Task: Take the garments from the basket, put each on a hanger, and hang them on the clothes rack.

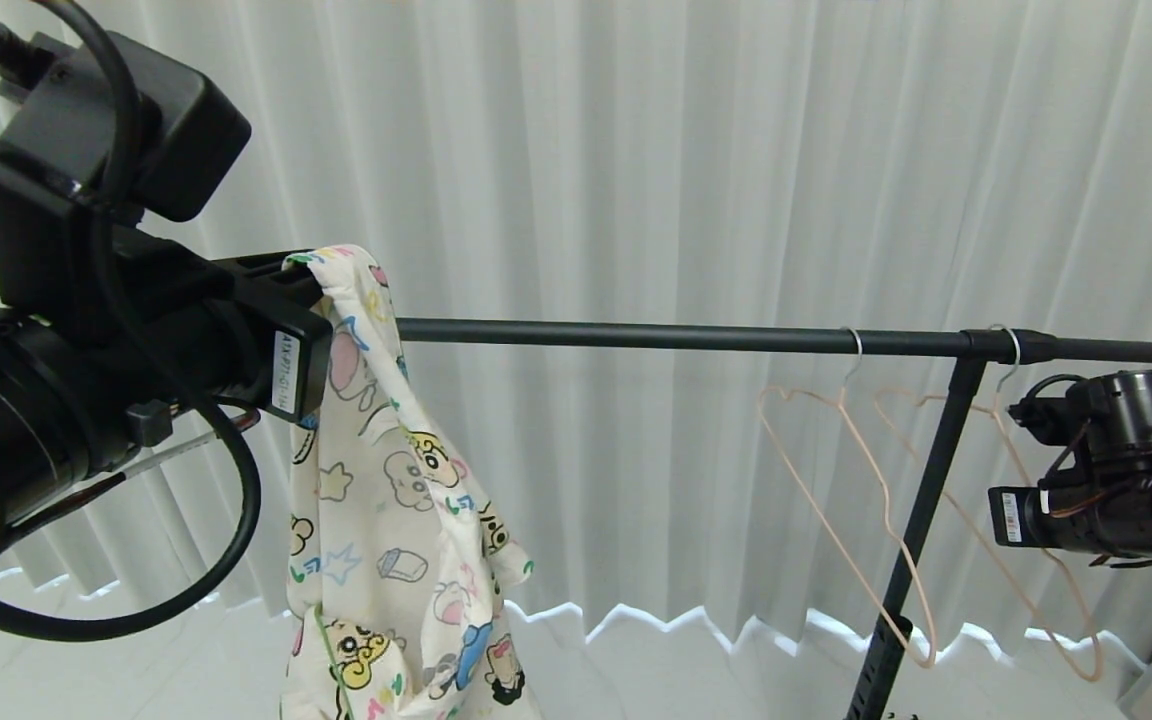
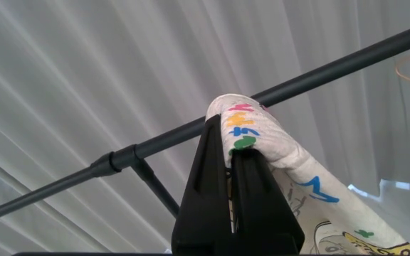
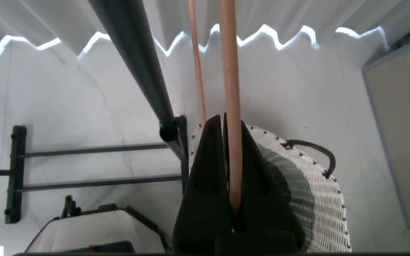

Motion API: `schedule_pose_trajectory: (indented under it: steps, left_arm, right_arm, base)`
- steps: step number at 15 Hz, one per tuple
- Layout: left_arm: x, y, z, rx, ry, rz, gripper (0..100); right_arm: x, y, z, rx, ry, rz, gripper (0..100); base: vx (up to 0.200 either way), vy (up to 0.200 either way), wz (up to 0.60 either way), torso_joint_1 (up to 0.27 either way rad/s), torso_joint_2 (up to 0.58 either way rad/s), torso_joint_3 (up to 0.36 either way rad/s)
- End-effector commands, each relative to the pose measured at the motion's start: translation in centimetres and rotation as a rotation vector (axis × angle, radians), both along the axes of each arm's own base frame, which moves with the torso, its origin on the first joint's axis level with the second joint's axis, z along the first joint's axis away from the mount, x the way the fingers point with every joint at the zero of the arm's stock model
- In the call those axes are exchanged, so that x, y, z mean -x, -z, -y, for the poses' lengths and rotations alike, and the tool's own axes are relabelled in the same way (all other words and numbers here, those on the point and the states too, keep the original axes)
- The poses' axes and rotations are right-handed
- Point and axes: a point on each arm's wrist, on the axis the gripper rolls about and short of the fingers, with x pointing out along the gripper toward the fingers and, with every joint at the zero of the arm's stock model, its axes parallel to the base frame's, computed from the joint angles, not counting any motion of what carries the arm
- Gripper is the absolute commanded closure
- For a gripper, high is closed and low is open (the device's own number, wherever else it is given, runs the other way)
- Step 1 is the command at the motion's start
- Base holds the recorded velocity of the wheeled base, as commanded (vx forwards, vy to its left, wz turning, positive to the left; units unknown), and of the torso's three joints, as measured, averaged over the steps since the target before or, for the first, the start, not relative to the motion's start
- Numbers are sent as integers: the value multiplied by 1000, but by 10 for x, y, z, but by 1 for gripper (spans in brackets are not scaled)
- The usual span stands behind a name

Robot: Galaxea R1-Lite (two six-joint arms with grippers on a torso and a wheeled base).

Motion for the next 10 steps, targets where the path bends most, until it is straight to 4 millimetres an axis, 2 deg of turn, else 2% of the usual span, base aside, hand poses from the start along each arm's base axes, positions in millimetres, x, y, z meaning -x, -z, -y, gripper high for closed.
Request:
schedule_pose_trajectory:
  steps: [1, 7, 10]
  left_arm:
    - [0, 0, 0, 0, 0, 0, 100]
    - [2, 0, 2, 2, 15, 3, 100]
    - [4, -4, 1, 14, 15, 21, 100]
  right_arm:
    - [4, -8, 0, -1, -1, 31, 100]
    - [34, -30, 1, -6, -4, 105, 100]
    - [35, -35, 1, -8, -4, 183, 100]
  base:
    - [0, 0, 0, 0, 0, 0]
    - [0, 0, 0, 0, 0, 0]
    - [0, 0, 0, 0, 0, 0]
